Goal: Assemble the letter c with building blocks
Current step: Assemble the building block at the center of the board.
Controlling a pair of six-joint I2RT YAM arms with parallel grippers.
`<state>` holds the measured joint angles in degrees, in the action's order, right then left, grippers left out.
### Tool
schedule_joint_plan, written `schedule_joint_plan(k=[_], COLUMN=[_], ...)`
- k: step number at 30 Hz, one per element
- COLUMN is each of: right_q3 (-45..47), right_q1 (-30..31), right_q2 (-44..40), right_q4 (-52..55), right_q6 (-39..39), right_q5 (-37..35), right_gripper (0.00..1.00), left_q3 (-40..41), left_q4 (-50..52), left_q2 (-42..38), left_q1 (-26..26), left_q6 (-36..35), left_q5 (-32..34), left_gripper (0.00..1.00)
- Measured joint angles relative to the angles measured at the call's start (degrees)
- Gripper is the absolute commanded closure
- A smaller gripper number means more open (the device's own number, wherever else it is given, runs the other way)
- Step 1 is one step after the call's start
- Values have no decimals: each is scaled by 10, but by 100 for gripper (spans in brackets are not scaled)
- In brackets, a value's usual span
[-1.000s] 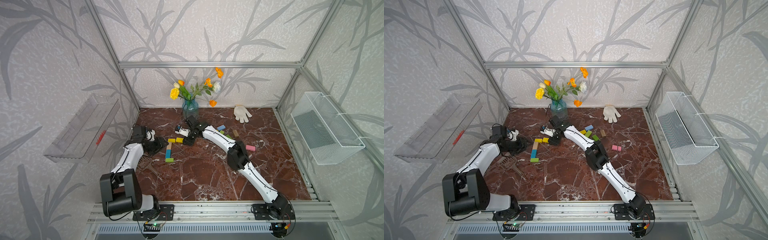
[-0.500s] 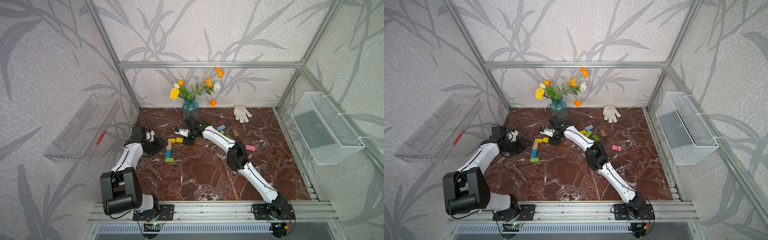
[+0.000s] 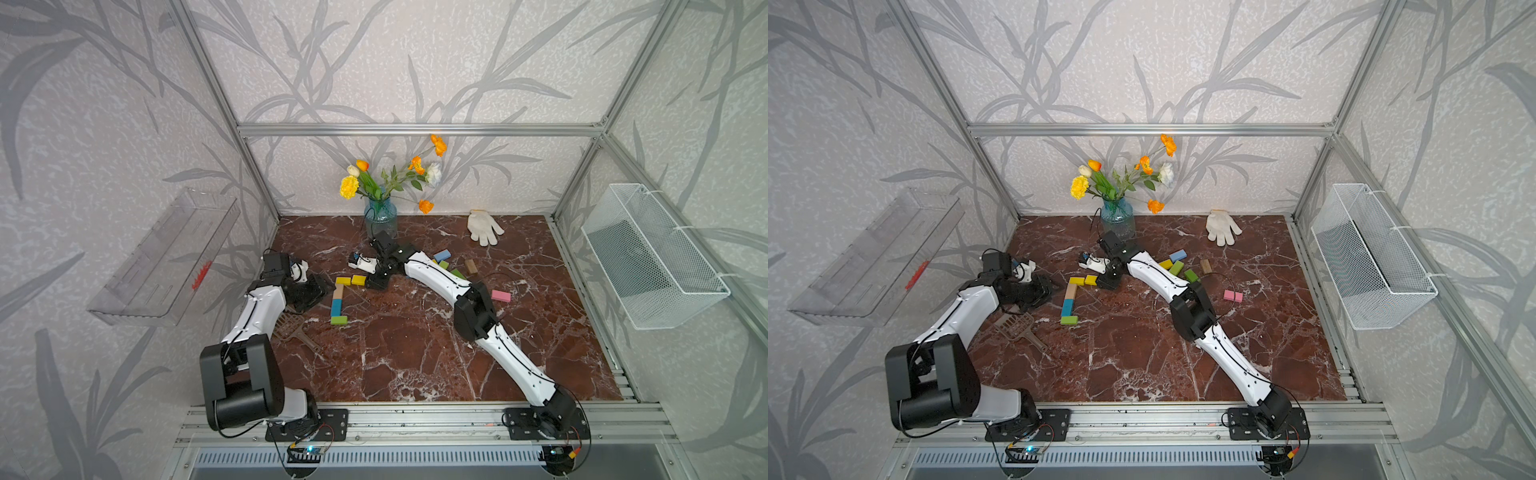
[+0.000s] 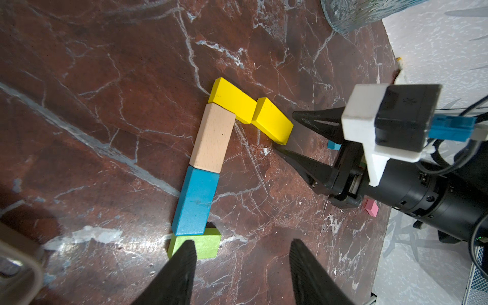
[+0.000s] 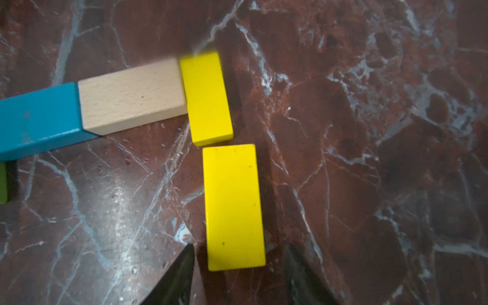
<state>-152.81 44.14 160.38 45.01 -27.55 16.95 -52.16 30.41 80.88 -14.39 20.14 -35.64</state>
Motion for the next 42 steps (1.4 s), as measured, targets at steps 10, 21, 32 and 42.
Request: schedule_joint_plan(k=[10,21,32,42], right_q3=[0,0,0,0], right_q1=[0,0,0,0], right_q2=[0,0,0,0], right_q4=[0,0,-2,-2], right_q6=[-15,-28,-40,-48], right_q5=[0,0,0,0], right_gripper=[53,57,60,61], left_q3=[0,0,-3,-3], left_q4=[0,0,1,1], left_q2=[0,8,10,10], left_q1=[0,0,0,0], left_q6=[0,0,-1,-2], left_q5=[0,0,0,-1], left_gripper=[42,43,43,43])
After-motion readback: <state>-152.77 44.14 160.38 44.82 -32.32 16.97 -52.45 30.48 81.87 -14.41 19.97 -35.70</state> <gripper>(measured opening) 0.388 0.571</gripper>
